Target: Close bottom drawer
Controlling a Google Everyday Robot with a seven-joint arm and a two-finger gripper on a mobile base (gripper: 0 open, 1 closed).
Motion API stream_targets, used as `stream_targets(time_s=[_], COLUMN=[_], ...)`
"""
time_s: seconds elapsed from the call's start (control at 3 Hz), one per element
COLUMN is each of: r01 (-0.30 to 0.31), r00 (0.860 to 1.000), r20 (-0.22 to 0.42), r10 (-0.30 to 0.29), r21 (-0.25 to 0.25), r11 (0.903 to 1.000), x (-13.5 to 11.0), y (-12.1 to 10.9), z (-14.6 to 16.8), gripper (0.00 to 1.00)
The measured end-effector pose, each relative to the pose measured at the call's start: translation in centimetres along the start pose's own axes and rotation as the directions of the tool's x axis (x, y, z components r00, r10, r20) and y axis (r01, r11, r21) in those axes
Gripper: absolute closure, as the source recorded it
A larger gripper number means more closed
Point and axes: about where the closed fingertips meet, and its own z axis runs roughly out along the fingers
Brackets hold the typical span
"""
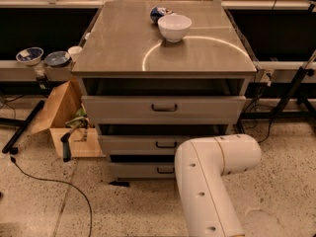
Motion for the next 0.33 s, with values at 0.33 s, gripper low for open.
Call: stream_targets(time_s=[0.33], r01=[0.000], r00=[1.000], r20=[0.000], r10=[0.000], r21=[0.000], r11=[1.0000], x=[0.00], y=[0.00], z=[0.00], gripper=[0.00])
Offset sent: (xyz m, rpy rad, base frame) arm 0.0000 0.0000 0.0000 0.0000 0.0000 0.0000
